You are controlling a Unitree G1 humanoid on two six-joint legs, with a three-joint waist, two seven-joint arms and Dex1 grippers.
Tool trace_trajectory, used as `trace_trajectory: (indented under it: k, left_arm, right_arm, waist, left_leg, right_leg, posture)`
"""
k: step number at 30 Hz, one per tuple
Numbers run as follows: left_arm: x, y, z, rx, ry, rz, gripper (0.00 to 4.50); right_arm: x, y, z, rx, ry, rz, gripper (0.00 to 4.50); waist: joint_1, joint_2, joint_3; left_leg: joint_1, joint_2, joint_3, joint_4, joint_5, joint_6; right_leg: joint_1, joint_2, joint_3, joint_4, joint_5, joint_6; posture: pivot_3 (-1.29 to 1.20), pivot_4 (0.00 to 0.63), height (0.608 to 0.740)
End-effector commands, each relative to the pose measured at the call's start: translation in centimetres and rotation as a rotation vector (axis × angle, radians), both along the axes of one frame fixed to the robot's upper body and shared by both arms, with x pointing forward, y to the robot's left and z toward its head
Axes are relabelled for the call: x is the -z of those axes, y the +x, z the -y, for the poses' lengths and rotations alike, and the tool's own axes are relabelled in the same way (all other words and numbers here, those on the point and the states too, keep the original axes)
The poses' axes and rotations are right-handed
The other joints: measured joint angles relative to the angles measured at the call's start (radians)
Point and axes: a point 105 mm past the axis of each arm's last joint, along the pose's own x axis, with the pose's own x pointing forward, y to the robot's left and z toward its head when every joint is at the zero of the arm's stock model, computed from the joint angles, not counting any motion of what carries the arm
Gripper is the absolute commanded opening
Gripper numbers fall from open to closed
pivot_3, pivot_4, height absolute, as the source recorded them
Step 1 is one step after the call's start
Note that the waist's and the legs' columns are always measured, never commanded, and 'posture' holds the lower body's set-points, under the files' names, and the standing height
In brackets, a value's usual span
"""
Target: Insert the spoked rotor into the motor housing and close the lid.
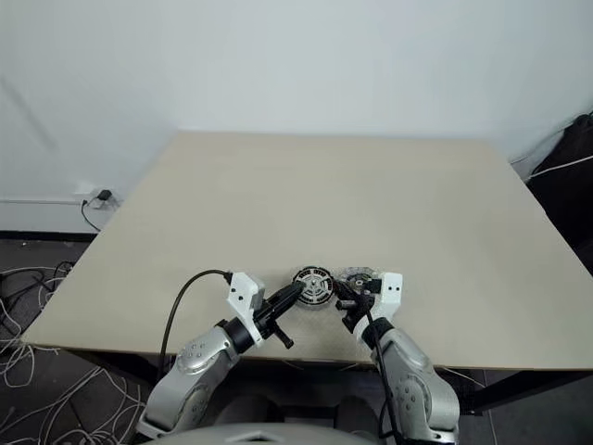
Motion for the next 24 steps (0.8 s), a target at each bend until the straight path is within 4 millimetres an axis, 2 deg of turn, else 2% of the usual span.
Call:
trace_trajectory:
  k: [1,3,5,7,9,13,17,20,24]
  left_arm:
    - [-1.1,0.1,-0.1,-0.014,-0.020,0.042,0.00]
    - [-1.1,0.1,-0.2,-0.016,-0.022,0.041,0.00]
    - [-1.1,0.2,-0.3,-0.018,-0.024,0.040,0.00]
    - [-1.2,0.3,-0.4,-0.018,-0.026,0.040,0.00]
    - [-1.4,0.3,-0.5,-0.015,-0.027,0.041,0.00]
    - [-1.6,0.5,-0.4,-0.005,-0.029,0.042,0.00]
    - [-1.4,0.3,-0.4,0.001,-0.028,0.039,0.00]
    - [-1.2,0.2,-0.3,0.002,-0.028,0.036,0.00]
    - [-1.2,-0.2,-0.1,-0.004,-0.030,0.036,0.00]
  right_arm:
    - [-1.8,-1.4,-1.0,-0.127,0.062,0.055,0.03]
    - [-2.9,-2.2,-1.1,-0.164,0.105,0.115,0.03]
    - [-3.8,-2.2,-0.6,-0.132,0.090,0.185,0.03]
    - [-4.2,-1.5,0.2,-0.047,0.009,0.247,0.03]
    - [-4.2,-0.5,1.5,0.082,-0.154,0.298,0.03]
    - [-3.1,1.1,4.1,0.306,-0.498,0.337,0.03]
    - [-1.0,1.7,5.7,0.399,-0.736,0.264,0.03]
    - [0.0,2.1,6.3,0.435,-0.839,0.215,0.03]
    - [0.3,2.8,7.0,0.492,-0.899,0.159,0.03]
  waist:
    - [0.004,0.000,0.000]
    - [0.004,0.000,0.000]
    - [0.004,0.000,0.000]
    - [0.002,0.000,0.000]
    - [0.002,-0.001,0.000]
    - [0.003,-0.001,0.000]
    - [0.005,-0.001,0.000]
    - [0.005,-0.001,0.000]
    - [0.004,-0.001,0.000]
  left_leg:
    - [0.000,0.000,0.000,0.000,0.000,0.000]
    - [0.000,0.000,0.000,-0.001,0.000,0.000]
    - [0.000,0.000,0.000,-0.001,0.000,0.000]
    - [0.000,0.000,0.000,-0.001,0.000,0.000]
    - [0.001,0.000,0.000,0.000,0.000,0.000]
    - [0.001,0.000,0.001,0.000,0.000,0.000]
    - [0.001,0.000,0.002,0.000,0.000,-0.001]
    - [0.001,-0.001,0.003,0.000,0.001,-0.001]
    - [0.002,0.000,0.003,0.000,0.001,-0.001]
  right_leg:
    - [0.000,0.000,0.000,0.000,0.000,-0.001]
    - [0.000,0.000,0.000,0.000,-0.001,-0.001]
    - [0.000,0.000,-0.001,0.000,-0.001,-0.002]
    - [0.000,0.000,-0.001,0.000,-0.001,-0.001]
    - [0.000,-0.001,-0.003,0.000,0.000,0.001]
    - [0.000,-0.005,-0.007,0.000,0.001,0.003]
    - [-0.001,-0.005,-0.008,0.000,0.001,0.002]
    - [-0.001,-0.004,-0.007,0.000,0.001,0.001]
    - [0.000,-0.002,-0.007,0.001,0.001,0.001]
  posture:
    - [0.00,0.000,0.740]
    - [0.00,0.000,0.740]
    - [0.00,0.000,0.740]
    - [0.00,0.000,0.740]
    - [0.00,0.000,0.740]
    - [0.00,0.000,0.740]
    - [0.00,0.000,0.740]
    - [0.00,0.000,0.740]
    - [0.00,0.000,0.740]
